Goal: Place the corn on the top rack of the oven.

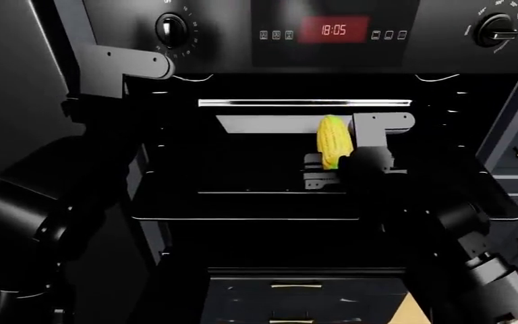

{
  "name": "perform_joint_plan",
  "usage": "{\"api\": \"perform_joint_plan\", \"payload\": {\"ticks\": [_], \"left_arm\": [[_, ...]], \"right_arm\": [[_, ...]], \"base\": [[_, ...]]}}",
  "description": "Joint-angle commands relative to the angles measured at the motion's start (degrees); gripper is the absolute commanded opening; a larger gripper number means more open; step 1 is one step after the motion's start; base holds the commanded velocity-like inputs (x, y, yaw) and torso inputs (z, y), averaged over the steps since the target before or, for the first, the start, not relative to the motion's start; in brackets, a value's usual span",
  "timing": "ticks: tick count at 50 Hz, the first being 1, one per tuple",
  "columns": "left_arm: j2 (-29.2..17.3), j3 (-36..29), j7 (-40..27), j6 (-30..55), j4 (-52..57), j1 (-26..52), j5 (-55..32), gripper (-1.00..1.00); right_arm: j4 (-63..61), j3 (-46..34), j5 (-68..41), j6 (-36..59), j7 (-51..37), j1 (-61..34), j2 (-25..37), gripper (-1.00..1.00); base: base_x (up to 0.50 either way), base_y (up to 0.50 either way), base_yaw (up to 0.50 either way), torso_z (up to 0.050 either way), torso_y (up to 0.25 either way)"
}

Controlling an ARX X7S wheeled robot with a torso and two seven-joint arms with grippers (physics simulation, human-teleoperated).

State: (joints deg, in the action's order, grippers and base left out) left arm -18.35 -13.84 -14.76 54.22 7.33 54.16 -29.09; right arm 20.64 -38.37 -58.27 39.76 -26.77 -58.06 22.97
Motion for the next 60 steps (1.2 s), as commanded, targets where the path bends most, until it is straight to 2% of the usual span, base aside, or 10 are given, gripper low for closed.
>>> {"api": "perform_joint_plan", "payload": {"ticks": [1,24,57,58,60], "left_arm": [[-0.02,-0.17,-0.28,0.17,0.16,0.05,-0.19,1.00],[-0.79,0.12,-0.30,-0.31,0.05,-0.31,-0.59,1.00],[-0.96,-0.16,-0.59,-0.93,-0.37,-0.62,-0.94,1.00],[-0.99,-0.16,-0.59,-0.92,-0.36,-0.61,-0.97,1.00],[-0.98,-0.15,-0.66,-0.79,-0.17,-0.60,-1.07,1.00]], "right_arm": [[2.72,0.01,2.24,-0.71,2.07,-1.78,-1.32,-1.00],[9.62,-0.84,3.83,-2.45,4.84,-3.98,-3.87,-1.00],[11.34,-1.11,4.25,-3.68,5.59,-3.54,-4.33,-1.00],[10.82,-1.05,4.12,-3.53,5.37,-3.45,-4.19,1.00],[9.49,-0.91,3.80,-3.13,4.72,-3.25,-3.81,1.00]], "base": [[0.00,0.00,0.00,0.000,0.000],[0.00,0.00,0.00,0.000,0.000],[0.00,0.00,0.00,0.000,0.001],[0.00,0.00,0.00,0.000,0.000],[0.00,0.00,0.00,0.000,0.000]]}}
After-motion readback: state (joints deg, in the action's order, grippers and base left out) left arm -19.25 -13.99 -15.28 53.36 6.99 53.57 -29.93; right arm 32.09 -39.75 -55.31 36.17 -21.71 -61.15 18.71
